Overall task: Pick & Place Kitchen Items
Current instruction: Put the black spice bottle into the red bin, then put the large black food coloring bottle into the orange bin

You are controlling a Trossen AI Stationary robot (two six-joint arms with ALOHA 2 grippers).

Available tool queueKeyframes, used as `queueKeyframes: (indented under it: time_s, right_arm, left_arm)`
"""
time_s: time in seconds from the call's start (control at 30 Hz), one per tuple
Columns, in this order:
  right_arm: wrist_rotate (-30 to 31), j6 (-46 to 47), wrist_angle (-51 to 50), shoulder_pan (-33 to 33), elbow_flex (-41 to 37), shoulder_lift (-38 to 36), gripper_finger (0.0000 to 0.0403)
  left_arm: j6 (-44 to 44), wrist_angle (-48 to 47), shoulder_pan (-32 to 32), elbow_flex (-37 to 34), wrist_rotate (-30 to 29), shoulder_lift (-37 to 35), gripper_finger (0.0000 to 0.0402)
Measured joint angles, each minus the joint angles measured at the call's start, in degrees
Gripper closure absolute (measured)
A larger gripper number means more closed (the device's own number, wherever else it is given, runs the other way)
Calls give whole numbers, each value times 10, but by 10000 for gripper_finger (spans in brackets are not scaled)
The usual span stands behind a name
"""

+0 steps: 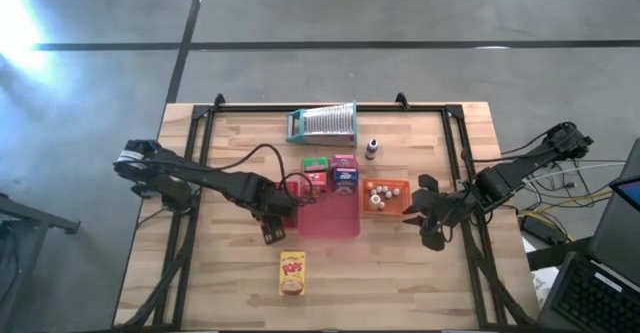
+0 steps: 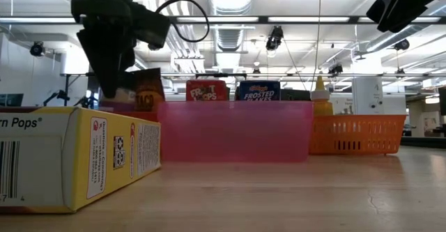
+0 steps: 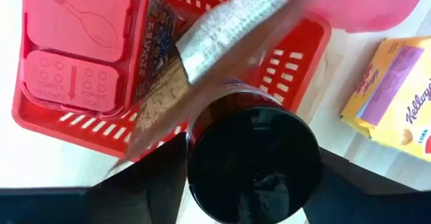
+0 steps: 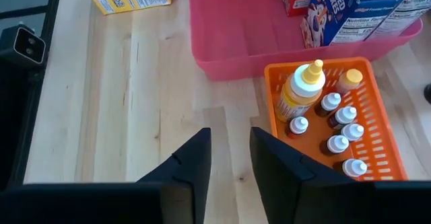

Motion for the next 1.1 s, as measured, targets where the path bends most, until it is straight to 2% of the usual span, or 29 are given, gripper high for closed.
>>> queueKeyframes:
  time_s: [0.3,0.5,0.67,0.87,1.1]
  right_arm:
    - [0,-1,0,0,0,0,340]
    - [0,-1,3,0,0,0,357]
    - [0,-1,3,0,0,0,364]
    - [0,-1,4,0,0,0,358]
    - [0,-5,4,0,0,0,334]
  left_arm:
    - [-12,2,0,1,16,0,119]
    - [-12,-3,2,1,46,-2,116]
    - [-22,-4,8,2,44,-28,110]
    - [-35,-6,19,2,42,-64,92]
    - [-55,-41,23,2,34,-130,90]
